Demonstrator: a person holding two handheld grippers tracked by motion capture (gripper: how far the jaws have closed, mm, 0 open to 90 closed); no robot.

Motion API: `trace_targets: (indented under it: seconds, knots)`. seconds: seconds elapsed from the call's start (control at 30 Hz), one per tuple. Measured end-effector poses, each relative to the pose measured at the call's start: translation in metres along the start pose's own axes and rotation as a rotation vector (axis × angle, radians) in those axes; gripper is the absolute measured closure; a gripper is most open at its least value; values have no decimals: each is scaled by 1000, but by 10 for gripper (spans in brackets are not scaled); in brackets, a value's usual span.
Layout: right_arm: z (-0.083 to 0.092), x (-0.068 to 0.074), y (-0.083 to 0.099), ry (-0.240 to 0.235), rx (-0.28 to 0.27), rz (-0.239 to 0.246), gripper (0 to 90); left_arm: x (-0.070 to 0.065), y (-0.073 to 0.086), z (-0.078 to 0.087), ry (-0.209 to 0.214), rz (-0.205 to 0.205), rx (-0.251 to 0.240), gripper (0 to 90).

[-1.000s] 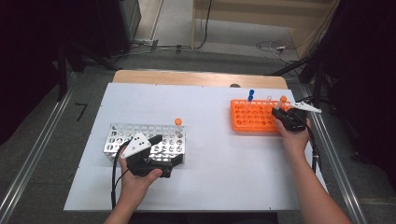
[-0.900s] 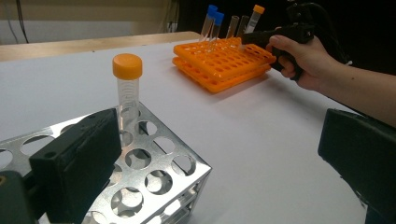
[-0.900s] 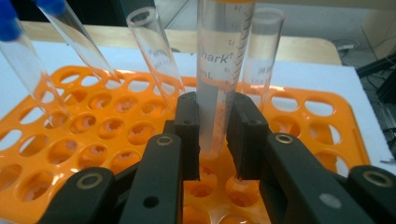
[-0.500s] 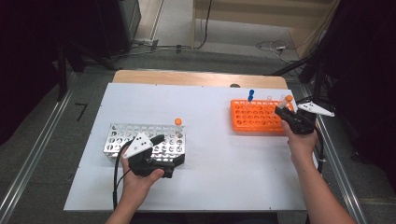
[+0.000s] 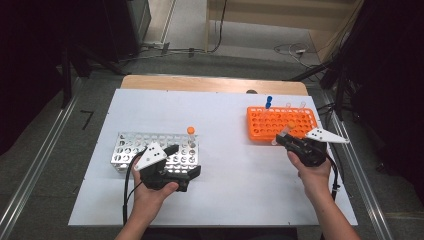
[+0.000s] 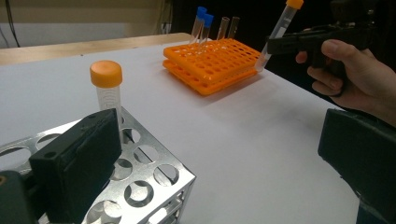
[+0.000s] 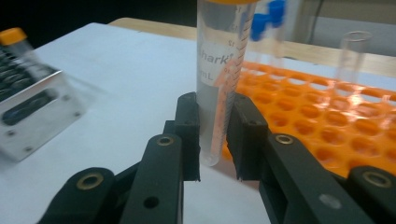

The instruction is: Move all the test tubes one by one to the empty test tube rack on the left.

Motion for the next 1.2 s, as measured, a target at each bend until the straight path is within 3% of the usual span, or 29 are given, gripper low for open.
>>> trace_targets:
  seconds: [0.03,0.07,0.13,0.3,0.47,0.77,0.8,0.93,1.2]
  knots:
    - [0,0,0,0,0,0,731,-1,0,0,0,0,1,0]
    - [3,11,1,-27,-5,5,731,-1,-1,0,1,-2,0,0]
    - [5,15,2,-37,-7,10,732,-2,-1,-1,1,-8,2,0]
    - [12,41,10,-93,-3,46,732,-6,-2,-1,6,-12,2,0]
    - [15,57,14,-135,0,58,732,-13,-3,-6,23,-22,12,2]
    - [8,96,21,-226,32,130,732,-28,-8,-13,63,-49,16,25]
    - [5,105,22,-247,41,150,732,-32,-9,-16,80,-53,16,41]
    - [0,122,24,-284,57,183,732,-41,-11,-20,110,-64,17,67]
    - [-4,142,26,-323,78,220,731,-55,-14,-28,138,-77,30,197]
Point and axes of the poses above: each handheld gripper's, and its own axes: z roughly backward along the jaws, y roughly out of its underside, x roughly to its left, the point moved 5 cm from there along -z, roughly forward along the jaws, and after that the axes turned 5 degrees about x, right-handed, at the moved point
